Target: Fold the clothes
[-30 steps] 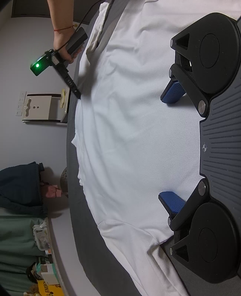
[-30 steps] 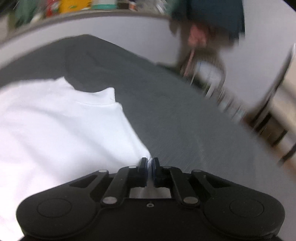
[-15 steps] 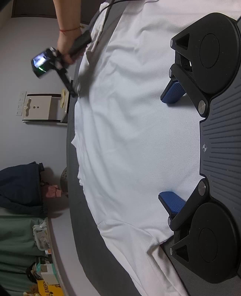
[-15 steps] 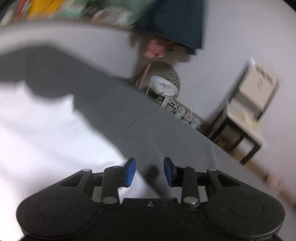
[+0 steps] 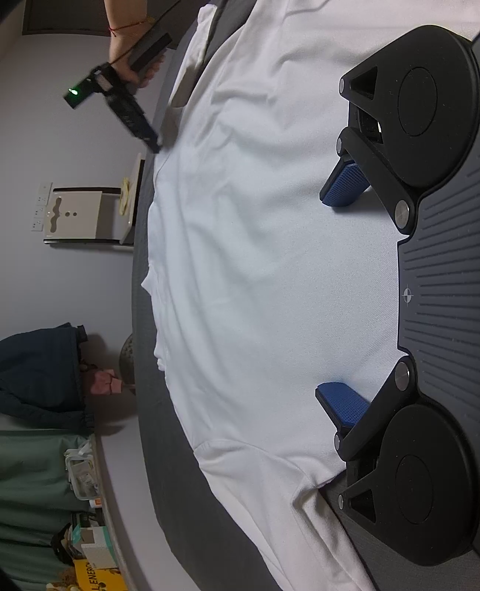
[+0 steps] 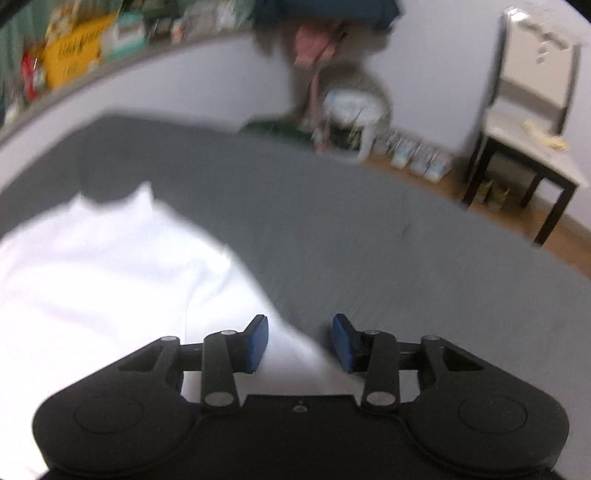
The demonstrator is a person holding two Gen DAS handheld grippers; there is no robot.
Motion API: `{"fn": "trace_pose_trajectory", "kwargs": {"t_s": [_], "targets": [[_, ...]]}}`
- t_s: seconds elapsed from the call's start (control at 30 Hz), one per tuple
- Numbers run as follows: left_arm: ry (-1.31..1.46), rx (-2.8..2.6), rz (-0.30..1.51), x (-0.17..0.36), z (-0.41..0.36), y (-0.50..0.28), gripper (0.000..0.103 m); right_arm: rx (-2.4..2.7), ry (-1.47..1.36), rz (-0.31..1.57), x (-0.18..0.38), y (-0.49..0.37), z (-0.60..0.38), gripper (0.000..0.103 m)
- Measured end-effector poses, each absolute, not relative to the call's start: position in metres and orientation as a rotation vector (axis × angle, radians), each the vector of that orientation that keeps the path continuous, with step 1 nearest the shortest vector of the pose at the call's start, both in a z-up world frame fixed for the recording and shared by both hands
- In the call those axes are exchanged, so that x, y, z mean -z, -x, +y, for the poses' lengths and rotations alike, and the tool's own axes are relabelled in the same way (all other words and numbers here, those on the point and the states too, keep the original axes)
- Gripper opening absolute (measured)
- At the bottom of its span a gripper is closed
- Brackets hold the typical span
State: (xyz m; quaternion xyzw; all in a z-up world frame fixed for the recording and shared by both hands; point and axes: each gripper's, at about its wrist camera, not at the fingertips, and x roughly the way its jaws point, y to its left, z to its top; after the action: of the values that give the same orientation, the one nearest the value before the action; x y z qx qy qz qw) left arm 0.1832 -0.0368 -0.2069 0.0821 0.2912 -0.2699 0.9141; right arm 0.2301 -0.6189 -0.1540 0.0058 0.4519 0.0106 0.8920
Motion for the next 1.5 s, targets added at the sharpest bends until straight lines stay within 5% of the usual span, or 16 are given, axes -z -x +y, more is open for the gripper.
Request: {"fn": "trace_pose_trajectory", "kwargs": {"t_s": [0.1,0.23,0.3,0.37,0.67,0.9,0.97,1.1,1.27,1.5], "targets": [[-0.169,0.556,0.599,0.207,-0.037,-0.183,0.103,0.003,0.069,0.913,0.163,-0.232,-0.604,0.004],[-0.166,0.557,0.599,0.208,-0.037,-0.183,0.103,0.101,0.115,0.849,0.167,-0.234,-0.594,0.005],[-0.167,0.556,0.599,0.208,-0.037,-0.183,0.103,0.124,0.078,0.834,0.165,-0.23,-0.597,0.011],[-0.166,0.556,0.6,0.207,-0.037,-0.183,0.103,0.147,0.002,0.785,0.154,-0.22,-0.608,0.036],[-0.169,0.554,0.604,0.207,-0.039,-0.185,0.103,-0.004,-0.669,0.919,0.145,-0.09,-0.656,0.038],[-0.131,0.564,0.656,0.196,-0.034,-0.189,0.103,0.038,-0.54,1.126,0.149,0.016,-0.617,0.05],[-0.052,0.55,0.72,0.182,-0.027,-0.185,0.103,0.041,-0.568,1.104,0.141,0.041,-0.613,0.062],[0.111,0.638,0.738,0.142,-0.002,-0.158,0.103,0.059,-0.579,1.035,0.119,0.075,-0.588,0.069],[0.05,0.771,0.713,0.09,0.019,-0.105,0.103,0.037,-0.541,0.902,0.089,0.11,-0.542,0.091],[-0.042,0.897,0.614,0.044,0.031,-0.033,0.103,0.066,-0.645,0.699,0.075,0.176,-0.482,0.095]]}}
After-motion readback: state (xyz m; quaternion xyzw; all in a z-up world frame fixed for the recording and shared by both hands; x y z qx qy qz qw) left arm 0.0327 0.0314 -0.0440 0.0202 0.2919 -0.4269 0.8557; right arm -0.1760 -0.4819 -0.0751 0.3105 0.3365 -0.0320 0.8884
